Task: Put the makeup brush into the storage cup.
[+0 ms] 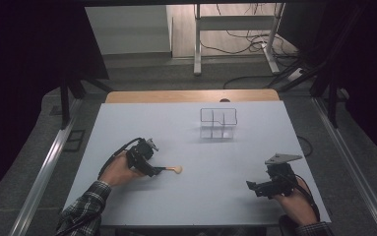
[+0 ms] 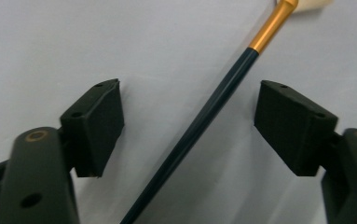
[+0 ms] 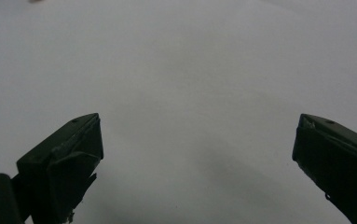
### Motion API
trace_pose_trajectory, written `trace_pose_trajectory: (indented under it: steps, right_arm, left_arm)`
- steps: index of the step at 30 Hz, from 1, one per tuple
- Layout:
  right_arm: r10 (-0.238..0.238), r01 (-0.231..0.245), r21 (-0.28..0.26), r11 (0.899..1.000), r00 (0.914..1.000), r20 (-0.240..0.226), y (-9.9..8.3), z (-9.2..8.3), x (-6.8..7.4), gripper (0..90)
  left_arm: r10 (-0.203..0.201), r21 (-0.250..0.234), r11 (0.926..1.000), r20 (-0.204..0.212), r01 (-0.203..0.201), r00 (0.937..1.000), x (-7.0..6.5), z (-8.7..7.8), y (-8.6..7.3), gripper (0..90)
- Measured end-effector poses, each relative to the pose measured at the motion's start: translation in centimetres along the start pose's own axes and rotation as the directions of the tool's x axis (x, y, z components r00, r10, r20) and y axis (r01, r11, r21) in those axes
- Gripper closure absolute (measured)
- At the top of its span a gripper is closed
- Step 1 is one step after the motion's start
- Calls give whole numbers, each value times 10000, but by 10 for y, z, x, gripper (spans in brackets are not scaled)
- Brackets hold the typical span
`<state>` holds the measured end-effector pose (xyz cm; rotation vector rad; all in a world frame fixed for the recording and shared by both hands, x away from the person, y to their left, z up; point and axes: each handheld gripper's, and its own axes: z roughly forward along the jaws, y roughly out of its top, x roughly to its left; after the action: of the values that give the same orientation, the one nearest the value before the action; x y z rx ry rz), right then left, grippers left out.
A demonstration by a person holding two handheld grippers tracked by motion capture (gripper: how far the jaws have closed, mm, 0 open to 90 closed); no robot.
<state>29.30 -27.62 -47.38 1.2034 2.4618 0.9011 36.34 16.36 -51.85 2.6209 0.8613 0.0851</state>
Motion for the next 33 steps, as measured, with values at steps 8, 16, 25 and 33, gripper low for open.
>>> trace_pose_trajectory:
  steps: [8, 16, 25, 33]
  right_arm:
    - [-49, 49, 28, 10000, 10000, -41, 0, 1, 0, 23]
    - [-123, 124, 96, 9999, 9999, -54, 0, 1, 1, 29]
    - [-149, 151, 121, 9998, 9998, -105, 0, 1, 1, 32]
    - [-172, 173, 87, 9998, 9998, -92, 0, 1, 1, 31]
  left_arm:
    - [375, -40, 9993, -14, -375, 9993, -5, -3, -2, 429]
    - [441, 84, 9990, 339, -444, 9985, -8, -6, -2, 836]
    - [41, -99, 9999, 420, -37, 9991, -7, -6, -5, 836]
    - [-98, -359, 9993, 280, 108, 9996, -9, -10, -4, 836]
